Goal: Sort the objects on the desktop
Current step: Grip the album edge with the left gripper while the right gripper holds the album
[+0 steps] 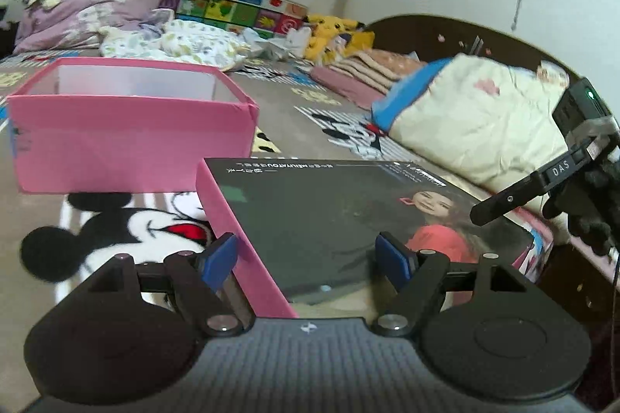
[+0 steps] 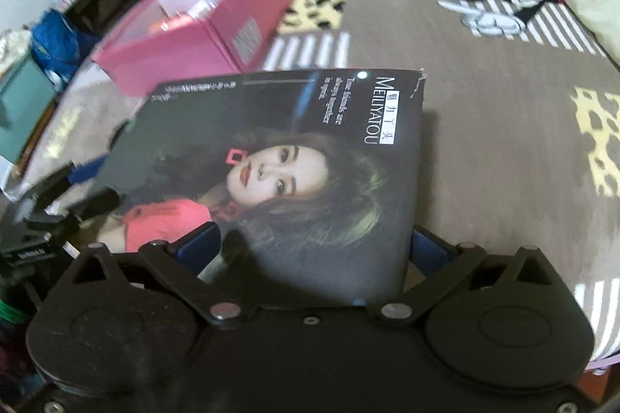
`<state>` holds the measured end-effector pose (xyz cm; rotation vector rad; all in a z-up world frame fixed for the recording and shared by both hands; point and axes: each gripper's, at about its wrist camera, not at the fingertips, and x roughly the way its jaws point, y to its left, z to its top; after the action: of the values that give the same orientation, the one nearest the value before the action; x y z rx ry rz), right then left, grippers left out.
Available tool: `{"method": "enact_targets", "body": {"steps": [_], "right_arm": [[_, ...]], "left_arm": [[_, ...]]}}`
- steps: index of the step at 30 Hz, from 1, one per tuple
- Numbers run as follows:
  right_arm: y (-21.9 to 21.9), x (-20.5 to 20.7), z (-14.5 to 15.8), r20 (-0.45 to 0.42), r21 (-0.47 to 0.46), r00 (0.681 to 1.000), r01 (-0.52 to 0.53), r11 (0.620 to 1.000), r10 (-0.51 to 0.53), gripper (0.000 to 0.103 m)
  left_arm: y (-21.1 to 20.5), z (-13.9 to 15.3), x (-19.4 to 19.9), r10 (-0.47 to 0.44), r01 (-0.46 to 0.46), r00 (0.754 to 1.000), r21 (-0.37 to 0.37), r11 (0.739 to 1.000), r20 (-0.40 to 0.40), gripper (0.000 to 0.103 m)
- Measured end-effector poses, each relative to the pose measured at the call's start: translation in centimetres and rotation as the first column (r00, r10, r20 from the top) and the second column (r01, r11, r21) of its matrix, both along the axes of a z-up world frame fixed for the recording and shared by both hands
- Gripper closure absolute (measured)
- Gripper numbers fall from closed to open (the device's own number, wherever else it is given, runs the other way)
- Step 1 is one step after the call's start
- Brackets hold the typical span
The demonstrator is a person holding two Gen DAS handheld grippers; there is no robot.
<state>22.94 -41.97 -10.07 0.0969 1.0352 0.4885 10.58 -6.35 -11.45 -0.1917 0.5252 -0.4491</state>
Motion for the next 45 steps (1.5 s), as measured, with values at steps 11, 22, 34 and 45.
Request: {"method": "enact_targets", "body": {"steps": [11,22,34,45], "right_arm": [[3.7,-2.7,6.0,0.191,0.007,0.979,-0.068,0.998,0.065,0.000],[9.3,-1.0,9.1,0.284,0.013,0.953,-0.113,0.993,0.105,0.000],[15.6,1.7,11.2,0.344,0.017,0.937,-0.079,0.997,0.068,0.000],[21.1,5.6,10.8,0.354,0.005,0.934,-0.058,0.998,0.053,0.000]], "left_arm": [[3.3,4.7,-2.1,0.084,-0.084,0.994,-0.014,0.996,0.070,0.026],[7.6,8.5,-1.0,0.148,-0.153,0.980,0.025,0.988,0.134,0.026],[12.9,10.7,2.9,0.192,-0.203,0.970,0.056,0.978,0.152,0.026],[17.3,11.9,8.3,0.214,-0.228,0.966,0.085,0.970,0.148,0.026]]}}
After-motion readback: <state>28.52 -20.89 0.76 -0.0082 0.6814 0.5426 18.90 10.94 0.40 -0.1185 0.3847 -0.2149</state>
